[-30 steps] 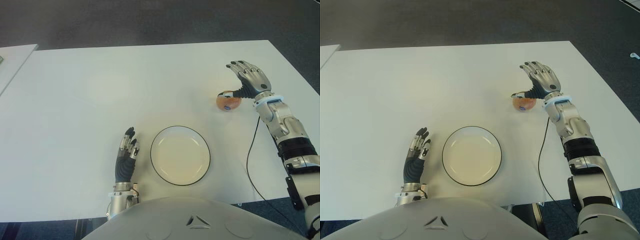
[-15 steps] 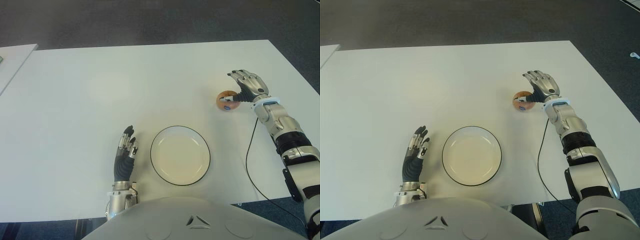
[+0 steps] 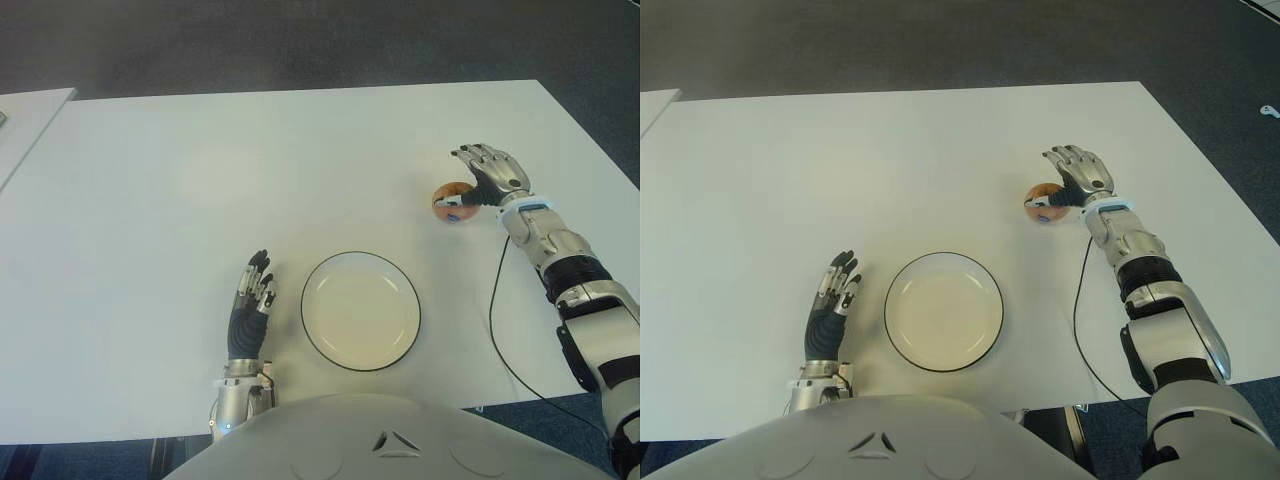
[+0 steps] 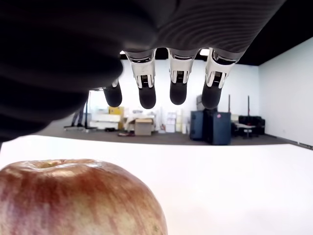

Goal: Put the apples into the plate.

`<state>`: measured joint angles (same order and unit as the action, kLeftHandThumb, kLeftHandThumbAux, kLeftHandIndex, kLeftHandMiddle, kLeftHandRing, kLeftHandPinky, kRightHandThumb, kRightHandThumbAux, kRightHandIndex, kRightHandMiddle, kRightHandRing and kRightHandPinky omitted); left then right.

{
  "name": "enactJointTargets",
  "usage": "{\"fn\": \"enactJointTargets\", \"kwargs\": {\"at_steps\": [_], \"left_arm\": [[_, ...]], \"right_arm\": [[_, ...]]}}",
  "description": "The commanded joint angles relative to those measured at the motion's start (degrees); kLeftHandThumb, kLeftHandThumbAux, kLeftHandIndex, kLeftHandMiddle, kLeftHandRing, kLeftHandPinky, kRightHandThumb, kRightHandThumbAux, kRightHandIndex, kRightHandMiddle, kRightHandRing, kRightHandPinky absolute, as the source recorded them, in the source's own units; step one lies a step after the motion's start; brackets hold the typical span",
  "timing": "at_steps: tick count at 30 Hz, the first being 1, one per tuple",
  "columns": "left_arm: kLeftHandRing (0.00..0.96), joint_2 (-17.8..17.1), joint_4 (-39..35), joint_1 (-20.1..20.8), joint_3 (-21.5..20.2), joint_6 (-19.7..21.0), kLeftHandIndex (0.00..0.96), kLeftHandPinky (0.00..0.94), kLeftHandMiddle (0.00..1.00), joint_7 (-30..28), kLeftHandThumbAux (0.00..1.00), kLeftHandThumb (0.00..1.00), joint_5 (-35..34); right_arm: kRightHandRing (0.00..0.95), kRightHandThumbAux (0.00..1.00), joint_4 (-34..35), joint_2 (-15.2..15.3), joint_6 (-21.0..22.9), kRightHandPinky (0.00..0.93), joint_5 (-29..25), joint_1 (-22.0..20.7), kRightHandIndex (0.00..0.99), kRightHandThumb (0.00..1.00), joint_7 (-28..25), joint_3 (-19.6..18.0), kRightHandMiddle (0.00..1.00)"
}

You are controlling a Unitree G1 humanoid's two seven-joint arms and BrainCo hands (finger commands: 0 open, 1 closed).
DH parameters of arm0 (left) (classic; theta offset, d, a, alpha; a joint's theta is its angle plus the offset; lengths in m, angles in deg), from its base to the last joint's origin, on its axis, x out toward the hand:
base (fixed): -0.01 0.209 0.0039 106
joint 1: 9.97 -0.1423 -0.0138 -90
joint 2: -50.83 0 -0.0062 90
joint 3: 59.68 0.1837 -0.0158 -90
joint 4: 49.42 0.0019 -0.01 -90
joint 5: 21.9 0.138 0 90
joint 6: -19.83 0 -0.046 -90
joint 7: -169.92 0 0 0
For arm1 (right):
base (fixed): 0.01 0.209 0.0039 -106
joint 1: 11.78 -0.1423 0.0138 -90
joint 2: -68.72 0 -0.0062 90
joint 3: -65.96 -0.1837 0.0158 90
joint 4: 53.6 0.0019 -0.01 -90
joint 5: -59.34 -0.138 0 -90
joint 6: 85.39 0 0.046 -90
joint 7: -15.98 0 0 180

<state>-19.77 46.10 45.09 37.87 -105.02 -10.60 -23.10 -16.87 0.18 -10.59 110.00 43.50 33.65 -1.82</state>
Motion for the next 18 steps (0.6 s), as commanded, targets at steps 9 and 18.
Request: {"fn": "enactJointTargets", "kwargs": {"at_steps": [9,18], "left_arm": [[0.0,0.4,2.9,-0.4,-0.8,1.6,0.0,0.0,0.0,0.2,0.438,0.04,-0.1],[0.0,0.1,3.8,0.0,-1.0,0.4,0.0,0.0,0.0,-0.5,0.422,0.025,-0.6]], "right_arm": [[0.0,0.374,-6.2,-2.5,-1.5,0.0,-1.9,-0.7,0.0,0.265,1.3,2.9,0.0],[0.0,0.396,-9.4,-4.5,-1.0,0.0,-4.9,-0.5,0.0,0.263,1.5,2.5,0.0]]}}
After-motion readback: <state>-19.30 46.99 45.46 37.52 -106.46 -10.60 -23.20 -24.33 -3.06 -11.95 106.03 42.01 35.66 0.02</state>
